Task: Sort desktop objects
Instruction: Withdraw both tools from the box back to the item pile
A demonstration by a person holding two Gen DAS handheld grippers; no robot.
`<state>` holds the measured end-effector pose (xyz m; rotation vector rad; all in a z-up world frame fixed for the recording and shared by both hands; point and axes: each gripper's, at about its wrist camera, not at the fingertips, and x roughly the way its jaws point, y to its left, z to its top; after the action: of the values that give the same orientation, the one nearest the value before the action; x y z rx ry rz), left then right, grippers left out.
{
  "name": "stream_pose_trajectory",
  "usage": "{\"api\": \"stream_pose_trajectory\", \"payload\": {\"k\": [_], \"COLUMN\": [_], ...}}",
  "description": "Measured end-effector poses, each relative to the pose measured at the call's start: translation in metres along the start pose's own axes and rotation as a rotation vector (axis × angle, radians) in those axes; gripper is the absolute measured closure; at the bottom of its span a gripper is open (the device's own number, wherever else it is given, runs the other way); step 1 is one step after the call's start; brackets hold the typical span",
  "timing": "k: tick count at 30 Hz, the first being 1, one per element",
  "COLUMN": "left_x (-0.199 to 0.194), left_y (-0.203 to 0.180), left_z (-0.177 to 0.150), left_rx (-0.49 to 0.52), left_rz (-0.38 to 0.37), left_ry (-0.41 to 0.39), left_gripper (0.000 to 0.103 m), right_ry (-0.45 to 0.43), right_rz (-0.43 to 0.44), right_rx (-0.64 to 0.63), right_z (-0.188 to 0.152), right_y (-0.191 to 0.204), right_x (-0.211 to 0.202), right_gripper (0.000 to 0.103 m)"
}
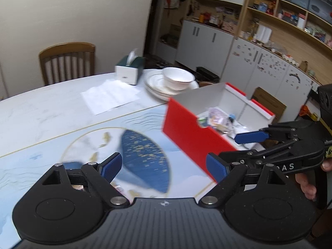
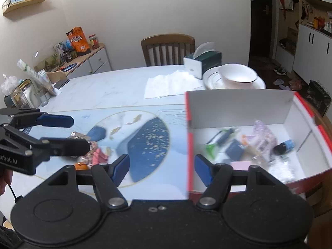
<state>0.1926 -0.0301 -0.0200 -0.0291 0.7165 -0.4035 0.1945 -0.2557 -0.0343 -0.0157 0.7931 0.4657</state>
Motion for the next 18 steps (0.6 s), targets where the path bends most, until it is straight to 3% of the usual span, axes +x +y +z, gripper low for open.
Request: {"api": "stream_pose_trajectory", "payload": {"k": [3,18], "left_x": [-0.008,-0.011], "left_y": [0.02,0.112], "left_z": [-0.007,-0.034], "left_rx": [-0.009,-0.046], "left_rz": [0.03,0.14], "left_ry": [-0.008,0.039], "left_gripper": [0.0,0.0], "right_ry": [0.013,0.079], "right_rz": [0.008,0.006], "right_rx": [-0.002,-0.038], "right_z": [-0.002,-0.002], "right_y": [0.017,0.084], "right_x": [0.009,0.061], "right_gripper": [0.035,0.035]}}
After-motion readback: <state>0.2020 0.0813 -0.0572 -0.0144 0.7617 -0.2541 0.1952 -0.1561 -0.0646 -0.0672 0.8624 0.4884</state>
